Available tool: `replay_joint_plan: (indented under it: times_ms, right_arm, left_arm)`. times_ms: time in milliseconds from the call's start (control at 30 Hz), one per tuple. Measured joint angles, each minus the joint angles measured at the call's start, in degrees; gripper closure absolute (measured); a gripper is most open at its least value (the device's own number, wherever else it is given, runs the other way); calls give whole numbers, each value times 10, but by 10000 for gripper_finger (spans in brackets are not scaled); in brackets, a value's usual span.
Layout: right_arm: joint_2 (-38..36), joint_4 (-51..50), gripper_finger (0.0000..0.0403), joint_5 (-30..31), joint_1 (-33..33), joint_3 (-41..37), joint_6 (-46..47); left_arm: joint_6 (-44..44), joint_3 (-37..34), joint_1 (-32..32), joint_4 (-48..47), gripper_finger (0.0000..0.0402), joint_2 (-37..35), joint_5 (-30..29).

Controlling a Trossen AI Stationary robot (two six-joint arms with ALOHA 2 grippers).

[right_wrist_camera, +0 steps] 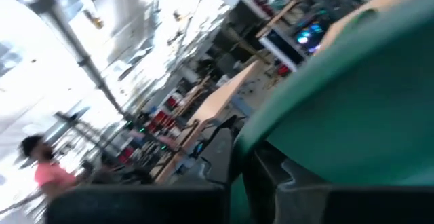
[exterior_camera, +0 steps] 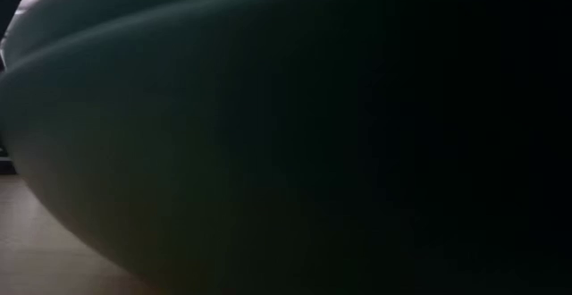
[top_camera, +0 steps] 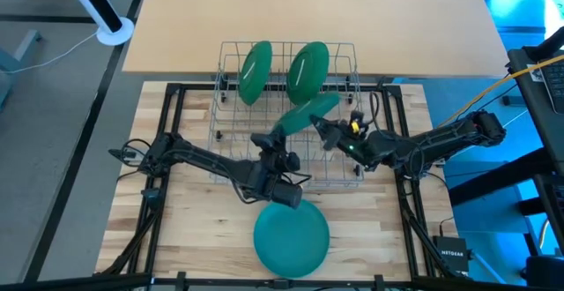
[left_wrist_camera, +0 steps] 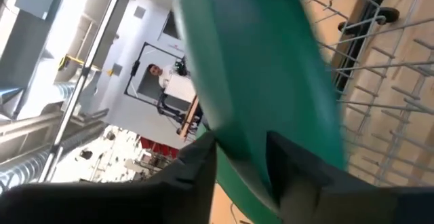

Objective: Sort dishes
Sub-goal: Put the top green plate in the dish rack

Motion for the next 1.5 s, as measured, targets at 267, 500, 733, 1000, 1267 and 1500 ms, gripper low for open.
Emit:
replay_joint_plan:
  times_ms: [267, 500, 733, 1000, 1267, 1500]
  right_arm:
    - [0, 24, 395, -67, -1, -2, -123]
    - [-41, 25, 395, -127, 0, -1, -236]
    - [-94, -99, 395, -176, 16, -1, -258]
    - [-165, -250, 395, -106, 93, 0, -258]
    - [-207, -333, 395, 66, 220, 0, -258]
    - [-186, -351, 395, 168, 300, -36, -165]
  left_arm:
    - [-46, 1, -36, 3, 234, -26, -7]
    - [-104, 2, -95, -3, 230, -75, -12]
    - [-108, 1, -137, -16, 229, -100, -12]
    - [-179, 1, -147, -32, 229, -108, -12]
    - [-215, 1, -145, -32, 229, -108, -13]
    - [-216, 1, -138, -30, 229, -108, -13]
